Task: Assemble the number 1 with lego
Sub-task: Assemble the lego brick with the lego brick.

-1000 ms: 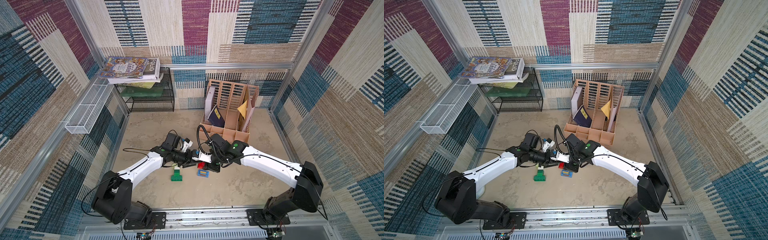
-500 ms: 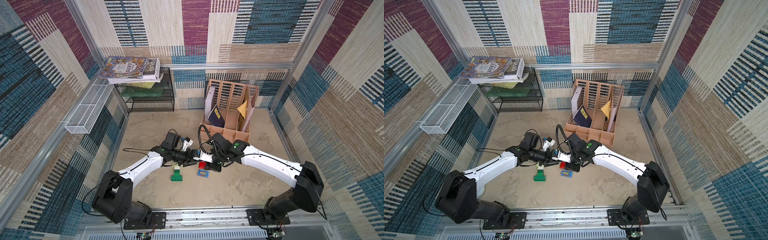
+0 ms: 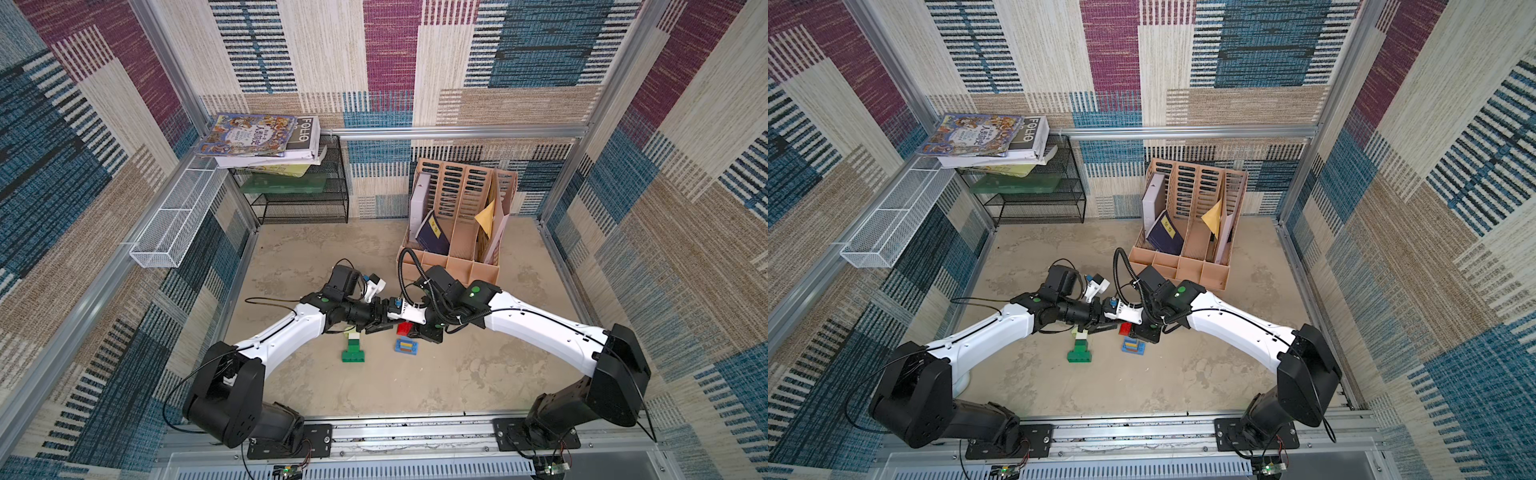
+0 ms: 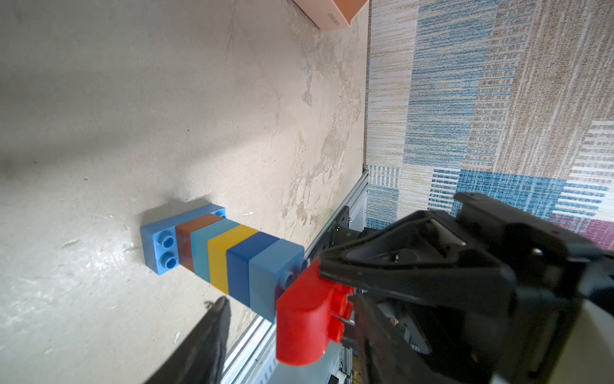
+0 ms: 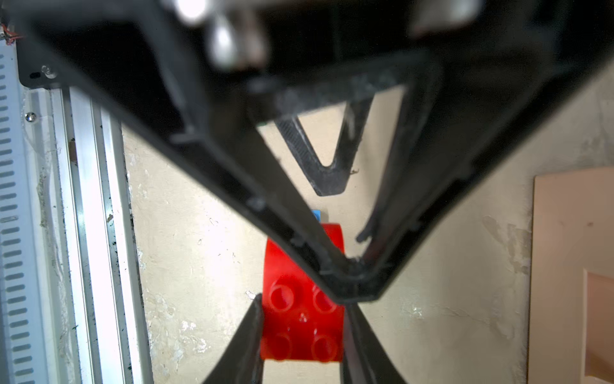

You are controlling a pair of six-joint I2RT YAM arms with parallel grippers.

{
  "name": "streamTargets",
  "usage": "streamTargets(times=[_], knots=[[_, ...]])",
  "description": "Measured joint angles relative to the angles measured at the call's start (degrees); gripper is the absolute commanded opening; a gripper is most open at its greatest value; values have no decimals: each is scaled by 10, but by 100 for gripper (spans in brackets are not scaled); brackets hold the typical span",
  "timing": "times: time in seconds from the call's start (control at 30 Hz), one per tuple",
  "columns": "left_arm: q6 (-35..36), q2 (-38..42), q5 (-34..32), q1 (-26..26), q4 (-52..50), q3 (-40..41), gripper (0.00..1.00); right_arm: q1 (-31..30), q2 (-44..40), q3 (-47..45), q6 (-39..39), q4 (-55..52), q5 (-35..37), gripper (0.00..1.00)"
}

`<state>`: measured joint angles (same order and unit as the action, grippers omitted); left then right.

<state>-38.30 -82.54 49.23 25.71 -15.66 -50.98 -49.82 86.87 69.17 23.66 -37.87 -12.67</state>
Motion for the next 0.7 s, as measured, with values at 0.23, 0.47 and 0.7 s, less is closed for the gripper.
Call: streamTargets(times=[0.23,0.47,0.7], knots=[[9,-4,0,0,-10,0,60,0,4,-5,-4,1,3,9],[12,-4,0,0,-12,3,59,0,7,-2,-6,4,7,9],[14,-5,0,0,-15,5,57,0,25,13,-8,-2,7,9]])
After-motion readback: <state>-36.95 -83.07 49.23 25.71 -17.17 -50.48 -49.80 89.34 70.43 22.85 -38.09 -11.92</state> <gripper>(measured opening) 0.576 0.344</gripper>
